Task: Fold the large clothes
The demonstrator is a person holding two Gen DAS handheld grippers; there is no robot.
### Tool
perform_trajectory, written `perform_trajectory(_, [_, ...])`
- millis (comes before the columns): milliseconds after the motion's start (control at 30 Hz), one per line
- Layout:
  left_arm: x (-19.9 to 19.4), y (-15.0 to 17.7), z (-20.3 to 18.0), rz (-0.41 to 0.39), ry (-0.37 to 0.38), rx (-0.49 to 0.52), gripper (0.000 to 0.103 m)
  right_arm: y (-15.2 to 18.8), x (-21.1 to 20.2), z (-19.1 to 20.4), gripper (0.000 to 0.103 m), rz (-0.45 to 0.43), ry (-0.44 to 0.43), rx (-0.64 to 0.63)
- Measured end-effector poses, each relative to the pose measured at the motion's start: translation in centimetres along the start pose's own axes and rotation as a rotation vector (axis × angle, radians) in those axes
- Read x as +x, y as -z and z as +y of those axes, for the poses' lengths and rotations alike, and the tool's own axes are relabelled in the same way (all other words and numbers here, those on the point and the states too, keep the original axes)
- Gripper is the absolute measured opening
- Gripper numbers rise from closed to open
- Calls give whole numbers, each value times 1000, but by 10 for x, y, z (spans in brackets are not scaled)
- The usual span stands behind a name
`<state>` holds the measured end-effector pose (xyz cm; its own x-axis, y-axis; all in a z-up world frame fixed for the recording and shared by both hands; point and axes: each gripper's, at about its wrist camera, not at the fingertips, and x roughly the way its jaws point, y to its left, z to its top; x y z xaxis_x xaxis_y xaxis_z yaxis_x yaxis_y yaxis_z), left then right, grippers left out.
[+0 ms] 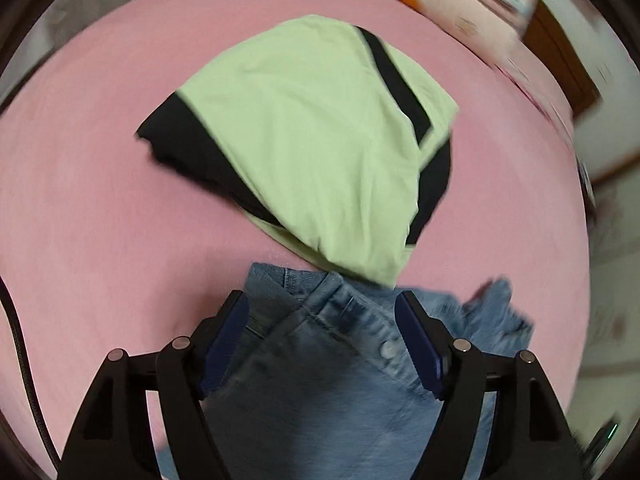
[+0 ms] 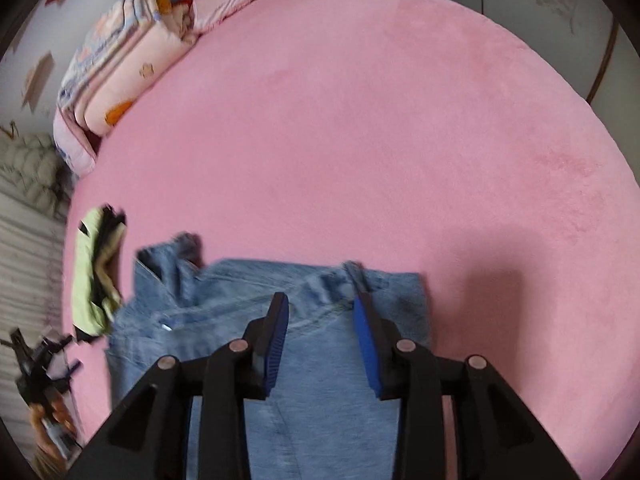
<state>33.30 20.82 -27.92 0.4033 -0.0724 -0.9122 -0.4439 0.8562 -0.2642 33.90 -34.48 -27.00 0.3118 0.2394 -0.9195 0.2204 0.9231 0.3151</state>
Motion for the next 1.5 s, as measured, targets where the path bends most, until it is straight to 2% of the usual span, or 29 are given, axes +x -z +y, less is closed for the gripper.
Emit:
perform_trajectory(167, [16,26,-22,-26,-54,359,74,13,23,-8,34,37,60,-111])
perform_trajectory(233, [29,36,-36,-24,-53,490,74,12,31,-5,34,42,80,-147])
perform_trajectory(367, [51,47,-59,-30,-50,650,74,9,48,12,35,42,108,-226])
perform_trajectory(433, [70,49,-67,-23,-109,711,74,9,59,21,38,49,126,-272])
perform_trajectory(500, [80,48,-69,-38,-145,721,74,10,69,29,49,54,142,-319])
perform_trajectory(533, [85,46,-69,-50,-160,712,74,11,73,32,49,53,156,-334])
perform_trajectory(633, [94,43,-67,-47,-127,699,65,11,76,35,55,30,162,-343])
perform_trajectory(667, [94,44,-67,-59,-141,716,53,11,77,35,56,27,157,-337])
perform_trajectory(733, [93,49,-68,-74,-180,757,44,11,79,35,58,24,163,-329])
perform_trajectory(767, [91,51,-70,-93,-211,775,33,12,79,36,59,14,162,-333])
perform_trajectory(800, [88,52,-70,-104,-222,785,26,13,79,37,57,7,169,-343])
perform_trajectory(833, [84,50,-69,-135,-278,789,7,15,78,38,50,-3,177,-360])
perform_trajectory(867, [81,47,-67,-136,-275,771,3,17,75,40,43,-16,182,-377])
perform_trajectory(900, [75,42,-61,-148,-279,738,3,19,74,44,34,-30,203,-383])
perform_trajectory(933, [69,36,-54,-159,-286,711,2,19,67,43,31,-47,202,-373])
perform_trajectory(1000, [64,32,-42,-188,-338,708,0,18,50,40,28,-102,194,-345])
perform_trajectory(1167, [58,14,-12,-195,-314,621,0,18,18,38,27,-224,153,-290])
perform_trajectory(1233, [60,6,-5,-199,-319,587,0,19,21,42,27,-255,169,-289])
perform_trajectory(1333, [77,6,1,-150,-324,549,0,17,57,33,28,-182,206,-240])
perform_trajectory(1367, [81,2,0,-135,-301,538,0,18,72,28,28,-138,219,-230])
perform_trajectory(1433, [79,-2,0,-120,-223,518,1,16,83,27,32,-136,234,-202])
perform_trajectory(1500, [72,-4,-2,-102,-147,507,11,10,83,29,35,-118,230,-168])
